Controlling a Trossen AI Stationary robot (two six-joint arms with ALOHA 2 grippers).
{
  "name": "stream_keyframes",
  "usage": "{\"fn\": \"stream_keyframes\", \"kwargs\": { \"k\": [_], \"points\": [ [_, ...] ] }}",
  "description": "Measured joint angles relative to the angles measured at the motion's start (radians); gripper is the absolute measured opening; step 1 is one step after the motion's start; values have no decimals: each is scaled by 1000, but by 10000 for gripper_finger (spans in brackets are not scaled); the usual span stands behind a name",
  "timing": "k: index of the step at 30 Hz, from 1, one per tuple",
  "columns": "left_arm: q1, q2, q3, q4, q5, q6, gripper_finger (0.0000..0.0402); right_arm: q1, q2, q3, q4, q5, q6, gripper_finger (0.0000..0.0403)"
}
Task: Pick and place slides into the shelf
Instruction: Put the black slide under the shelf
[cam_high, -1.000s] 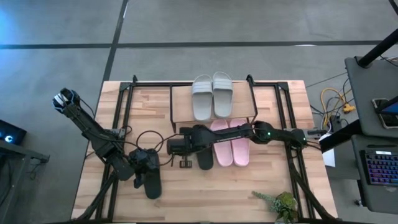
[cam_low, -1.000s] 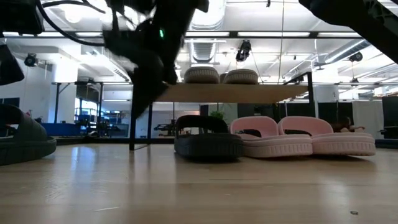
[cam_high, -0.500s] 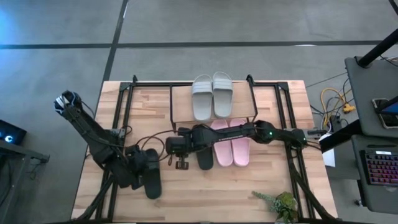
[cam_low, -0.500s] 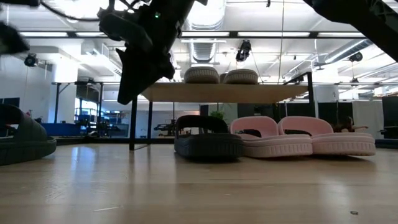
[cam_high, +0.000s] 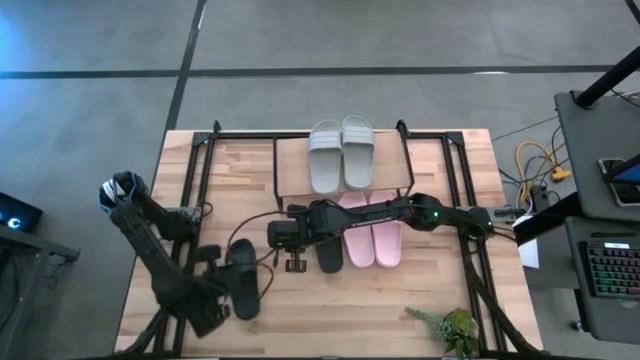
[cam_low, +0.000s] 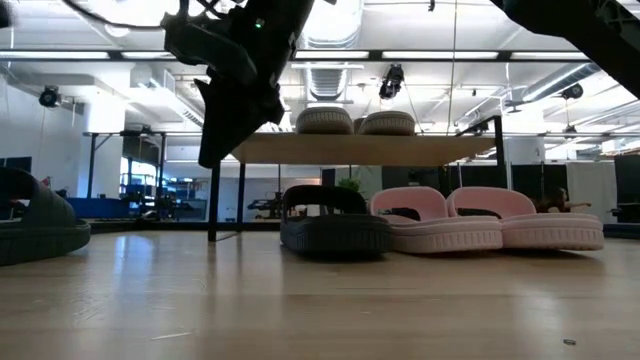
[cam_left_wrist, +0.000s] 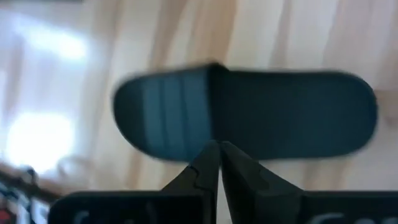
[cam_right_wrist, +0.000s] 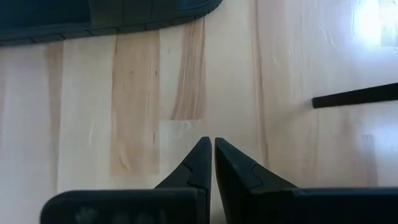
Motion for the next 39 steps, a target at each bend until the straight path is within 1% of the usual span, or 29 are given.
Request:
{"fn": "stream_keyframes", "kwargs": {
  "k": [3,5,9,13,16,19,25,31,33,36,39],
  "points": [
    [-65,34,20,-2,38,-151,4,0,-1,0,-1,7,-30,13],
    [-103,51,40,-1,42,-251,11,0,-3,0,2,12,-58,13],
    [-130,79,76,-1,36,-370,49,0,-8,0,4,24,-96,13],
    [-128,106,86,-1,23,-385,105,0,-24,0,4,24,-118,13],
    [-124,140,84,-16,5,-361,144,2,-49,0,2,25,-129,13],
    [-122,185,84,-77,-12,-372,168,7,-82,0,-1,44,-128,13],
    [-123,247,84,-158,-92,-439,176,33,-166,1,-24,154,-124,13],
    [-122,277,70,-149,-152,-439,176,68,-238,1,-69,319,-112,13],
    [-121,279,53,-139,-168,-439,176,71,-256,1,-74,343,-92,13],
    [-108,278,12,-139,-173,-441,176,69,-271,2,-75,352,-50,13],
    [-90,277,-33,-109,-208,-441,176,66,-274,2,-93,367,-34,13]
  ]
}}
